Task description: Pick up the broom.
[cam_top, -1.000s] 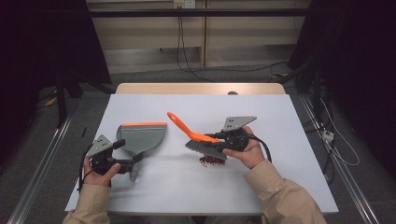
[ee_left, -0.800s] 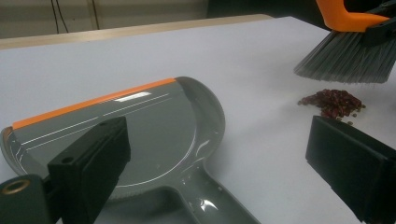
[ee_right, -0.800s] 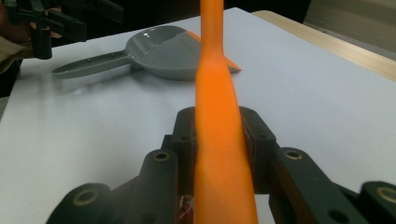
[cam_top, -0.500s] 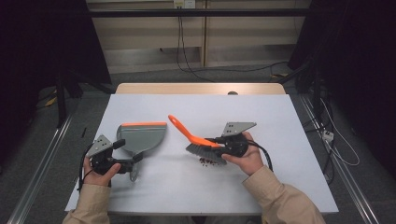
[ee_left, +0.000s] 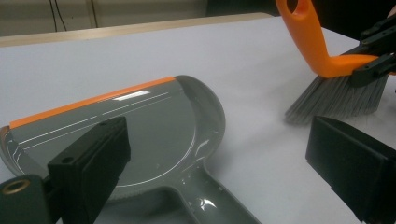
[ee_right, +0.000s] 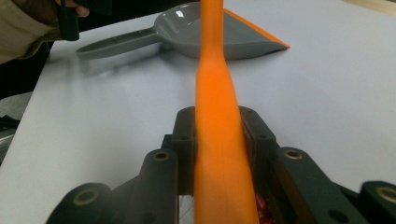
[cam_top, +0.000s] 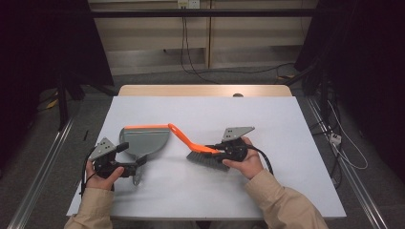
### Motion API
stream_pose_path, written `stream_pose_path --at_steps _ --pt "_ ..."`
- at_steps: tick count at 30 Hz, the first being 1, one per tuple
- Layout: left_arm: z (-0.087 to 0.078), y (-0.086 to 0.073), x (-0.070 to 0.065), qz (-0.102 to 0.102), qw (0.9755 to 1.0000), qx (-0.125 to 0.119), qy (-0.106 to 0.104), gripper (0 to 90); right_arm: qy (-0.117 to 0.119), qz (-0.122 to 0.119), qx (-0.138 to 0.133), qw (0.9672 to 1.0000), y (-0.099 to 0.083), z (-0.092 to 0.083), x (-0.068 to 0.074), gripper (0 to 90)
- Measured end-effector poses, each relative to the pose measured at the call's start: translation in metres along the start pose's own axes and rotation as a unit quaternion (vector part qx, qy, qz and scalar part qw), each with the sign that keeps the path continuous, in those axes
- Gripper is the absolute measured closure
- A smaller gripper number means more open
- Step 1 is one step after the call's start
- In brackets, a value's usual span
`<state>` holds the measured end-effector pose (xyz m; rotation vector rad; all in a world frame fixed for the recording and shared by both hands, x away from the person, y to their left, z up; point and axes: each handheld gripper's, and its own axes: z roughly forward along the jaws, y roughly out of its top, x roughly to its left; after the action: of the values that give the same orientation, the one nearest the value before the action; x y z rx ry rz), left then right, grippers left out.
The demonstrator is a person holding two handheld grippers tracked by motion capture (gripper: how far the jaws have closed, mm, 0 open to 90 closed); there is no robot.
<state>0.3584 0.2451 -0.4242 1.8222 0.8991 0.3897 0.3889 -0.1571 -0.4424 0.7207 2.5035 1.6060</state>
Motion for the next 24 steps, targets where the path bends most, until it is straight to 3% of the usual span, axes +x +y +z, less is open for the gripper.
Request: stream_pose_path --at_steps 5,8,12,17,19,24 --pt "0.001 0.0 -0.001 -0.001 1.0 -0.002 -0.001 6.3 0.001 0.013 -0.025 0.9996 0.006 -0.007 0.001 71.4" --pt "0.0 0.0 0.0 0.003 1.0 0.0 -0.001 6.3 -0.022 0.026 -0.034 0.9988 0.009 -0.015 0.004 71.3" --pt "0.0 0.0 -0.001 0.003 1.0 -0.001 -0.003 6.3 -0.079 0.041 -0.044 0.995 0.01 -0.028 0.007 71.4" --pt "0.0 0.0 -0.002 -0.001 1.0 -0.005 -0.004 6.3 -0.154 0.069 -0.061 0.9838 0.006 -0.047 0.006 71.3" --pt "0.0 0.0 -0.002 -0.002 1.0 -0.005 -0.005 6.3 -0.175 0.087 -0.068 0.9783 0.002 -0.053 0.004 71.3" --pt "0.0 0.001 -0.003 0.002 1.0 -0.004 -0.005 6.3 -0.23 0.106 -0.062 0.9654 -0.011 -0.065 0.003 71.3"
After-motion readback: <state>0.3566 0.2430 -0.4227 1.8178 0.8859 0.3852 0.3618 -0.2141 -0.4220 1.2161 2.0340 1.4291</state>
